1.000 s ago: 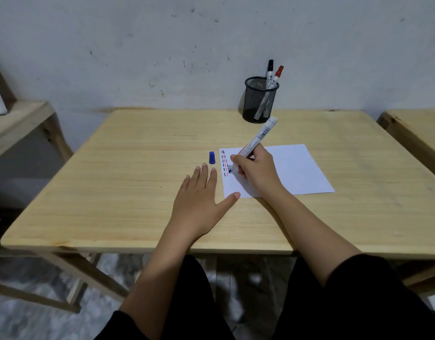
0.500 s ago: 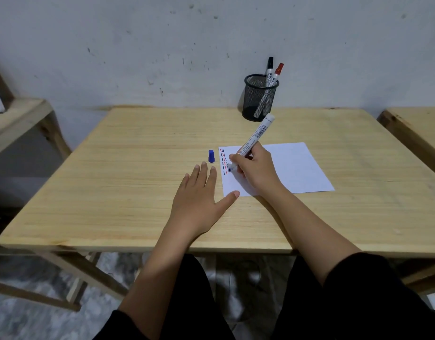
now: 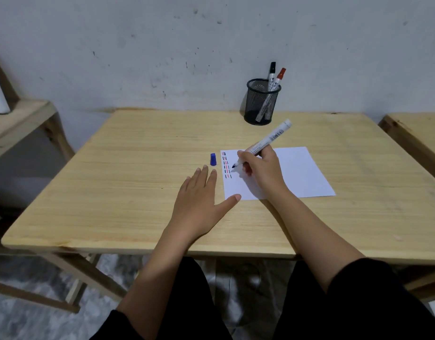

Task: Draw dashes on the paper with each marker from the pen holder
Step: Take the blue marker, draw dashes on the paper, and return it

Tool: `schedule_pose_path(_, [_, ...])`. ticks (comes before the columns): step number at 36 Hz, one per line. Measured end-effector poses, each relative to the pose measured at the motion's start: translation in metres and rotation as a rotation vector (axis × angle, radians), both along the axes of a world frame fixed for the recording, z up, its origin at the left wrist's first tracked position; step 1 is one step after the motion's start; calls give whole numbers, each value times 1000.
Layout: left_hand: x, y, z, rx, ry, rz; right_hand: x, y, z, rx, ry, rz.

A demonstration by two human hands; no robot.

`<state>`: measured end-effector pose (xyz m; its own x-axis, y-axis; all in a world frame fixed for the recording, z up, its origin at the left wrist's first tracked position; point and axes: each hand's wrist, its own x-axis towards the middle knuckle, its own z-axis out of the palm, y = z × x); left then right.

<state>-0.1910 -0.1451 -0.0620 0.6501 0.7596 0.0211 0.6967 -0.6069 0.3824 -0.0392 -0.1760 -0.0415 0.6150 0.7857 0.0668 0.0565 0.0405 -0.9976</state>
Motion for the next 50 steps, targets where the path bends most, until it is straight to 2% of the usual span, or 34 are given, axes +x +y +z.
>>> schedule_pose_path(6, [7,20,18,-213,-432,110,17,-1,15,149,331,41])
schedule_pose_path(8, [13,31,25,-233,-455,102,23,-1,23,191,400,53])
schedule_pose_path(11, [24,48,31,-207,-393,81,33,-2,31,210,428,39])
schedule_pose_path(14, [31,59,32,-149,-392,108,41,-6,36,215,394,36])
schedule_pose_path(17, [37,61,35,-158,-520,188,48,-9,38,214,380,40])
schedule_pose_path(21, [45,51,49,-664,-993,242,52,-10,42,304,511,37])
schedule_pose_path(23, [50,48,56,-883,-1151,217,53,-10,44,346,559,30])
schedule_pose_path(27, [61,45,65,-1044,-1319,168,55,-8,47,380,590,7])
schedule_pose_path(35, [73,44,68,-1073,-1326,102,56,-8,50,364,452,32])
schedule_pose_path(46, [75,44,74,-1007,-1185,30,53,-9,56,293,359,62])
schedule_pose_path(50, [75,45,80,-1001,-1165,5,49,-9,57,311,381,56])
